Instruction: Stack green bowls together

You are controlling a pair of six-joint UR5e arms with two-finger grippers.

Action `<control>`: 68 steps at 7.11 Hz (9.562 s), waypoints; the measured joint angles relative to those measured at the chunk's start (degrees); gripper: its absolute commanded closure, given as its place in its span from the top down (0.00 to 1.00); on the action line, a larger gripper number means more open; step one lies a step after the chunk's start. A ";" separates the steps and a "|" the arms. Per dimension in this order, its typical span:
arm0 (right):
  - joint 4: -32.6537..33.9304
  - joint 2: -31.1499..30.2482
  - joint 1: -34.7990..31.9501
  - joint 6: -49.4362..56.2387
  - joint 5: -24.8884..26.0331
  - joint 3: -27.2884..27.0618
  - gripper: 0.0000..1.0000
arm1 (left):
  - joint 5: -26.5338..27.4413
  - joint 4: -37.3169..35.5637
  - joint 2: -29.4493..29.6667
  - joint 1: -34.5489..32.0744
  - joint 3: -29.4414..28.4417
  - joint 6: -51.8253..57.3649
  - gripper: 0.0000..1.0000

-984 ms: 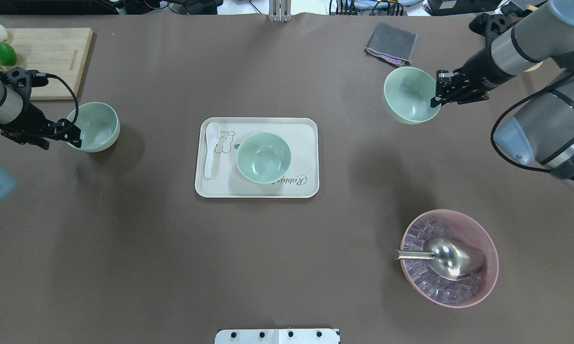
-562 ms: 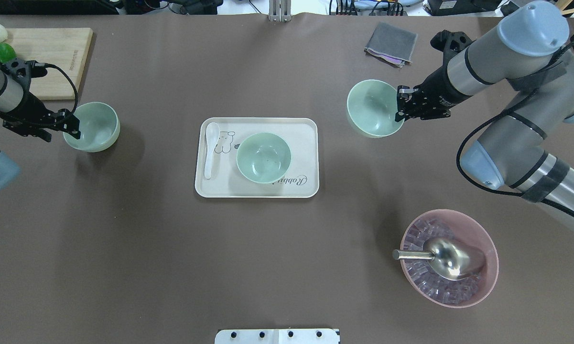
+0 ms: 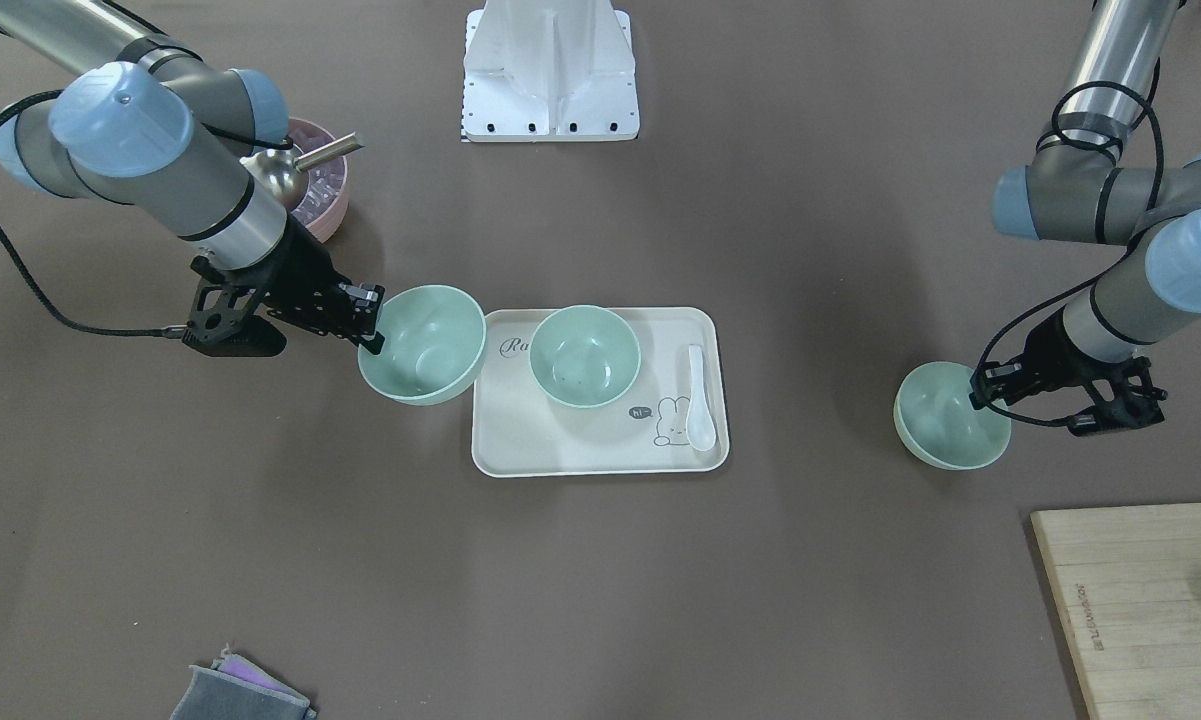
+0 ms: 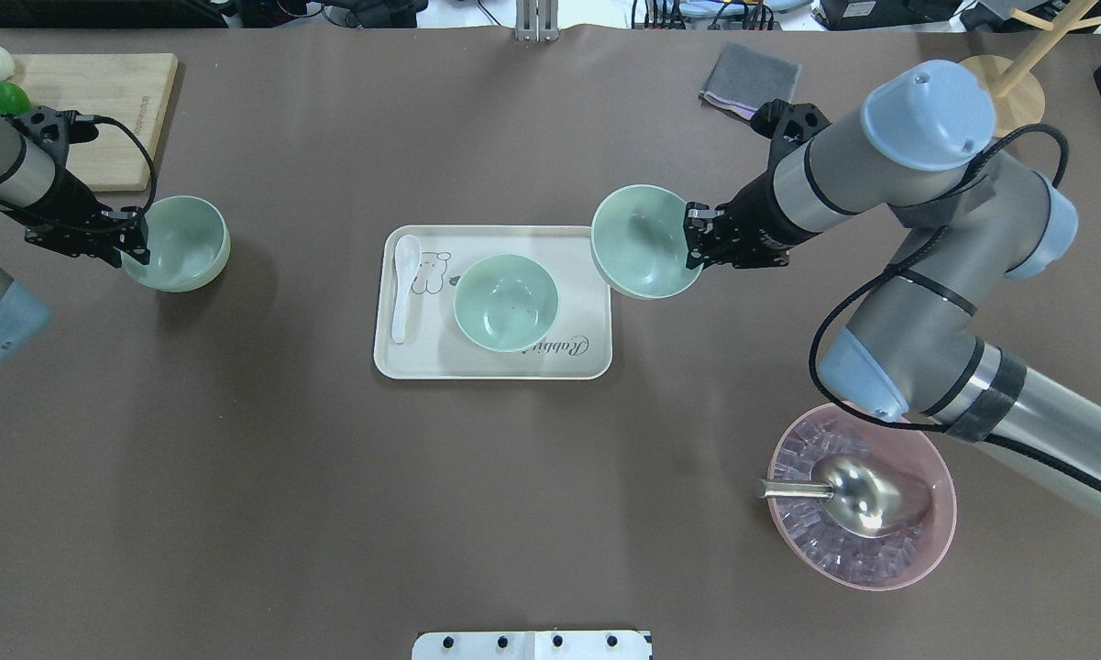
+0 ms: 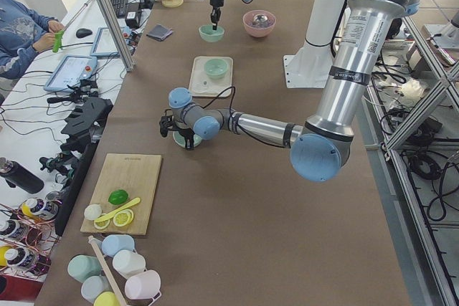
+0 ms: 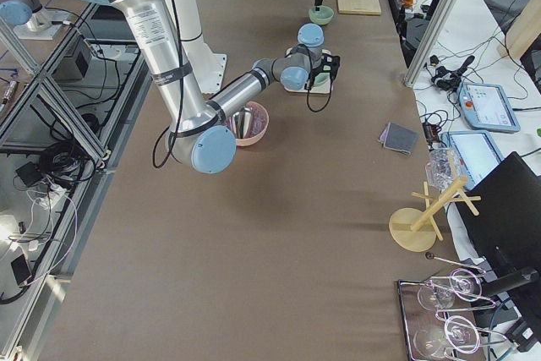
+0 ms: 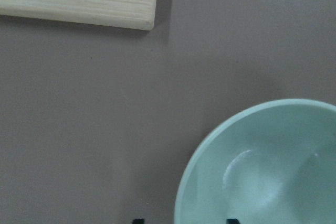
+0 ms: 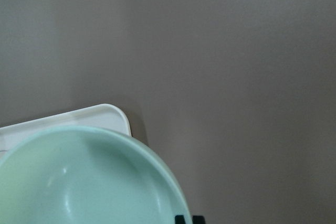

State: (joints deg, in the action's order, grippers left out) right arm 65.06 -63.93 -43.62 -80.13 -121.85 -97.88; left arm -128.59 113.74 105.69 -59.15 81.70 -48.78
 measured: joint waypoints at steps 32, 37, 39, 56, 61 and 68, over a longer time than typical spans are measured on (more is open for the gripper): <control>2.70 -11.64 -25.64 30.46 -16.48 3.97 1.00 | 4.11 -0.90 21.68 19.16 9.36 -34.01 0.70; 2.70 -11.65 -26.20 30.80 -16.74 4.03 1.00 | 2.82 -0.88 21.08 18.36 9.79 -33.80 0.99; 2.72 -11.79 -27.97 34.52 -16.72 5.95 1.00 | -3.42 -0.96 17.72 11.47 11.39 -29.92 0.99; 15.73 -13.45 -41.46 79.19 -13.86 20.70 1.00 | -3.17 -25.04 -19.70 -33.48 11.98 59.62 0.99; 16.82 -12.43 -41.46 78.55 -13.01 20.22 1.00 | -3.36 -25.75 -19.37 -33.53 12.72 59.43 0.99; 16.75 -12.66 -41.46 78.53 -13.09 19.27 1.00 | -9.59 -25.59 -20.06 -33.57 12.32 55.48 0.99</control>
State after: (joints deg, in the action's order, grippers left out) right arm 81.81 -76.58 -85.08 -1.60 -134.94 -78.61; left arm -138.19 88.15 85.63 -92.72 94.03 6.70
